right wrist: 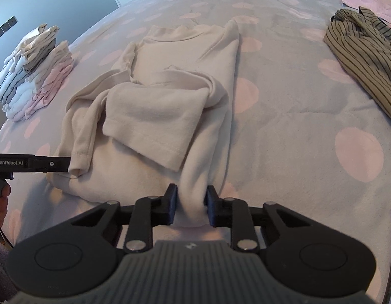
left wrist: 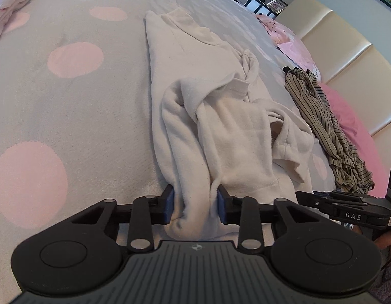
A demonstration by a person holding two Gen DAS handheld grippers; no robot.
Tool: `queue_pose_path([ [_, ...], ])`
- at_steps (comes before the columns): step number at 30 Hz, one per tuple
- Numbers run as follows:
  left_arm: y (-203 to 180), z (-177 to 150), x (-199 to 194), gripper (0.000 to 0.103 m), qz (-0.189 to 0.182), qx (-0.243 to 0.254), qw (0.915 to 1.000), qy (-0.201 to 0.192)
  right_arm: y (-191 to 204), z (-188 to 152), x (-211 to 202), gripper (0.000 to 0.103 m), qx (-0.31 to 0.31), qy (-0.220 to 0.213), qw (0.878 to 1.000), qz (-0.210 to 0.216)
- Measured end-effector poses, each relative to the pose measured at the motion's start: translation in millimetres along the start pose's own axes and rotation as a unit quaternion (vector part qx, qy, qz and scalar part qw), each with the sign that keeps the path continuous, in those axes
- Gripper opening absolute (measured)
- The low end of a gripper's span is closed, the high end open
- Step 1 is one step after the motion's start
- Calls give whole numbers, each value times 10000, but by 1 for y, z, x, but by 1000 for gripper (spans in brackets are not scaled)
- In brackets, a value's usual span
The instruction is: Fold clothes
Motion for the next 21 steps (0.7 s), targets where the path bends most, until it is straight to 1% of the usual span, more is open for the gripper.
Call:
queue_pose_path([
  [5, -5, 0, -15, 23, -29, 39, 10000, -70, 3, -1, -14, 21, -10, -84, 10000, -4],
  [8, -11, -2, -28, 23, -75, 89, 9999, -118, 5, -6, -26, 20, 68, -125, 9998, 146],
  [10, -13, -7, -37, 23, -64, 127, 9999, -81, 7, -11, -34, 20, 127, -129, 9995, 252],
  [14, -15, -28, -50, 23, -160, 103, 9998, 29, 13, -30, -42, 20, 157, 15, 9995, 278],
  [21, -16, -72, -59, 23, -167, 29, 9996, 203, 27, -68, -51, 20, 197, 296, 9990, 264],
])
Point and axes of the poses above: each gripper's, at about its wrist camera, not at the fingertips, and x roughly the way its jaws point, y to its left, z to its top, the point moved 8 cm from there along x, roughly the way its jaws point, and after that the axes turned 15 degrees about y, right-handed, at the moved point
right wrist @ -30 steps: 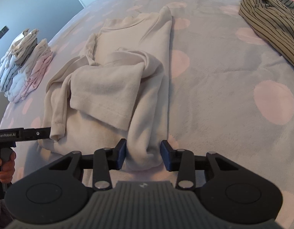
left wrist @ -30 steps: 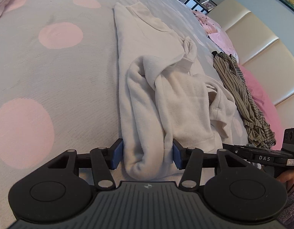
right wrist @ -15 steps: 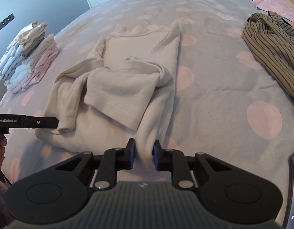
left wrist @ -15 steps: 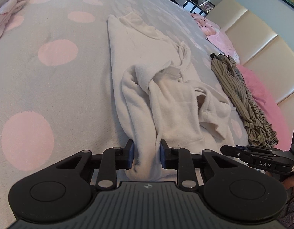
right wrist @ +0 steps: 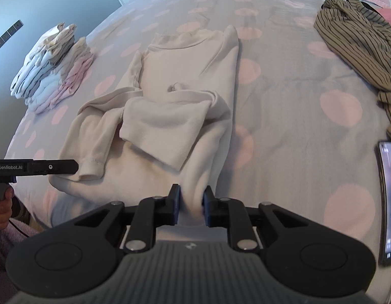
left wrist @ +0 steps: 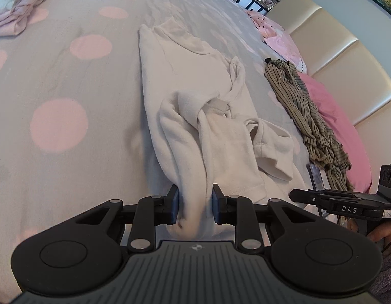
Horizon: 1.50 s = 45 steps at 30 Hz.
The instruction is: Fold clothes
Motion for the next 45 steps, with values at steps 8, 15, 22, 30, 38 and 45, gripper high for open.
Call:
queue_pose_path([
  [8, 2, -21, 12, 23, 393, 125, 9990, 164, 5, -27, 13, 21, -144, 76, 9994, -304],
  [15, 7, -25, 27, 27, 674, 153, 9973, 241, -1, -32, 29, 23, -212, 110, 9989, -400],
  [22, 2, -26, 11, 38, 985, 286, 9947, 83, -7, -33, 14, 40, -62, -89, 9989, -458],
  [30, -18, -22, -22, 39, 1080, 603, 9911, -486, 4, -24, -22, 26, -524, -926, 9896, -973],
  [38, -44, -42, 7, 31, 1392, 1265, 9821, 60, 48, -37, -4, 14, -1244, -644, 9865, -847],
  [45, -49, -34, 21, 31, 957, 1354, 9862, -49, 42, -33, 25, 14, -1164, -434, 9882, -901],
])
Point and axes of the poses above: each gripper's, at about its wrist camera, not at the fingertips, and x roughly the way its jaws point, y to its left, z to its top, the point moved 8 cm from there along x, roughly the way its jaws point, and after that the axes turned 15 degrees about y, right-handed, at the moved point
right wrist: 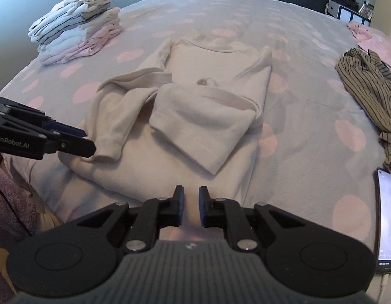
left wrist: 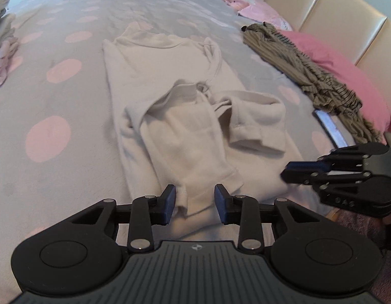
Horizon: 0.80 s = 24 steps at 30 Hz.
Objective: Fold clothes
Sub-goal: 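Grasp the folded hem with the right gripper, then the left, and lift it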
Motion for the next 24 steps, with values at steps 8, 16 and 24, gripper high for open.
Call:
queue_pose_path([
  [8, -5, 28, 13, 31, -419, 7, 9985, -351, -7, 28, 13, 15, 153, -151, 9998, -14],
  [16, 6, 69, 22, 31, -607, -247, 9946, -801, -11, 66, 19, 15, 98, -393, 9988, -286],
  [24, 22, 113, 33, 31, -629, -752, 9894, -1067, -30, 115, 29, 24, 441, -573, 9964, -437],
])
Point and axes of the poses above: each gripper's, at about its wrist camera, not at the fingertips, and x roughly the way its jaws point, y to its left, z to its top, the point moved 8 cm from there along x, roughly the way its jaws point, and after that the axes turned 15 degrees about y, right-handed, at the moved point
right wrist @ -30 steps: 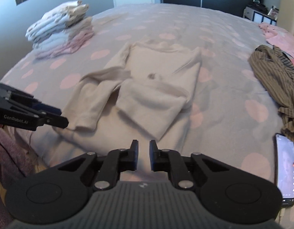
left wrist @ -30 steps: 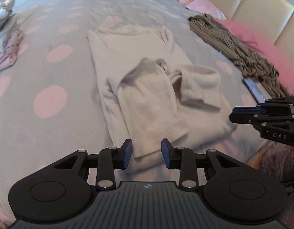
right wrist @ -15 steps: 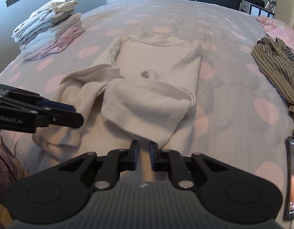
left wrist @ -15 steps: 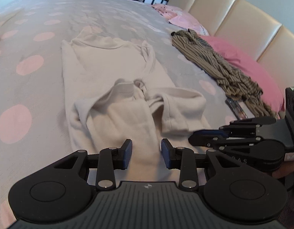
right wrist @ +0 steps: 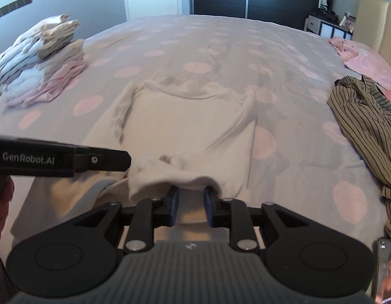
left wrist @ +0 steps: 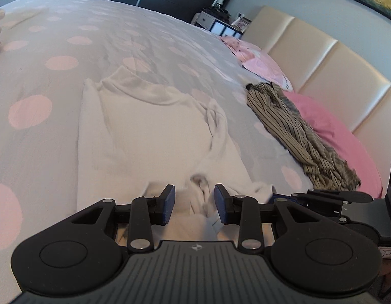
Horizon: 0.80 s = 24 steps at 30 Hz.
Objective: Fold clothes
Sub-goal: 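Grasp the folded hem with the right gripper, then the left, and lift it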
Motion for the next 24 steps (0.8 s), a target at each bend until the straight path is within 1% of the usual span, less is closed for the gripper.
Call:
queue_pose_path([
  [3, -2, 13, 1, 31, 178, -41, 9998, -54, -4, 15, 2, 25, 105, -70, 9999, -80],
  [6, -9, 20, -1, 31, 489, 128, 9987, -52, -8, 23, -1, 27, 142, -131, 9997, -174],
  [8, -13, 22, -6, 31, 567, 231, 9981, -86, -10, 25, -5, 30, 170, -169, 9995, -217],
  [11, -17, 22, -14, 31, 602, 266, 9978, -103, -9, 24, -13, 31, 179, -230, 9993, -246],
  [16, -17, 14, -29, 31, 813, 331, 9961, -56, -4, 16, -34, 36, 113, -442, 9987, -228],
  [20, -13, 2, -42, 31, 996, 330, 9945, 32, 5, 4, -51, 36, -21, -595, 9981, -152],
  [24, -12, -13, -54, 31, 1181, 430, 9920, 130, 18, -15, -57, 36, -206, -502, 9985, -95],
])
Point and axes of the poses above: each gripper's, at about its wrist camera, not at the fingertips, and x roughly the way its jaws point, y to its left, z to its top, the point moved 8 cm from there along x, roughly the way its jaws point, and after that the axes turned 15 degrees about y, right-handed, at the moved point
